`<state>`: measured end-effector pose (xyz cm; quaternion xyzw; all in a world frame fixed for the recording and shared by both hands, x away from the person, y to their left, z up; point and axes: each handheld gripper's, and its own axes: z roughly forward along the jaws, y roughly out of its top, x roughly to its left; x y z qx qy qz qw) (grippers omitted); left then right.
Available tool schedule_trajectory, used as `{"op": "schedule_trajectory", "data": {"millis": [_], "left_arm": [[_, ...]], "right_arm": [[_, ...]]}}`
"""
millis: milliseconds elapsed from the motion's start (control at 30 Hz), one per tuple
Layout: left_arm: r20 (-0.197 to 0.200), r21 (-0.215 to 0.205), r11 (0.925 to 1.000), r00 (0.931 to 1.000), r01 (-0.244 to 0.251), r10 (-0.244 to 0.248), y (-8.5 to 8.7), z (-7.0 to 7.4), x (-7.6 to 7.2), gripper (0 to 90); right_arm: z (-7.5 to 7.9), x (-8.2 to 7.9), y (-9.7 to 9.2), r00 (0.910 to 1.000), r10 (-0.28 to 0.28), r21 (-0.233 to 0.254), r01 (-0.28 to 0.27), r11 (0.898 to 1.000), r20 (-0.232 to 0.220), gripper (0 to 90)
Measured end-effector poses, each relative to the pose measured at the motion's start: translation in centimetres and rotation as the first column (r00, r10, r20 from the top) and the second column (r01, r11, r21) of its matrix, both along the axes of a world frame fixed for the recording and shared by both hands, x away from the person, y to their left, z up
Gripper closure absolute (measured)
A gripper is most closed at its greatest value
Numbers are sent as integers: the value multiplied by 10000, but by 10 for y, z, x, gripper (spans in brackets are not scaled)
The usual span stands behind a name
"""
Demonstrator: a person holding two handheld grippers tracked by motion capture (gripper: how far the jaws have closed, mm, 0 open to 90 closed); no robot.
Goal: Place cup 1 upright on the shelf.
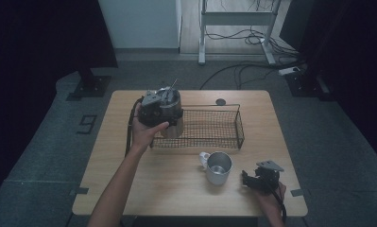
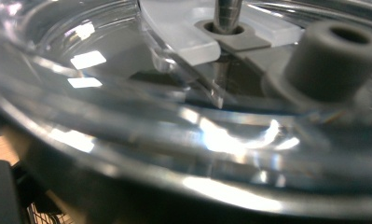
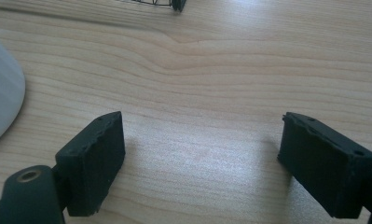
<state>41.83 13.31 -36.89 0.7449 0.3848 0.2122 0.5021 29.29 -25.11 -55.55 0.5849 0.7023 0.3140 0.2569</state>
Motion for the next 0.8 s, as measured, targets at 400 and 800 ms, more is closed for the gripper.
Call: {"op": "schedule_trajectory", "data": {"millis": [400, 800], "left_arm": [[-143, -14, 10000, 9999, -51, 50, -7, -2, 13, 40], [-249, 28, 9999, 9996, -135, 136, -8, -11, 26, 40]], "right_arm": [[0, 0, 0, 10000, 1, 4, -1, 10000, -5, 139], [0, 0, 0, 10000, 2, 11, -2, 10000, -17, 138]]}}
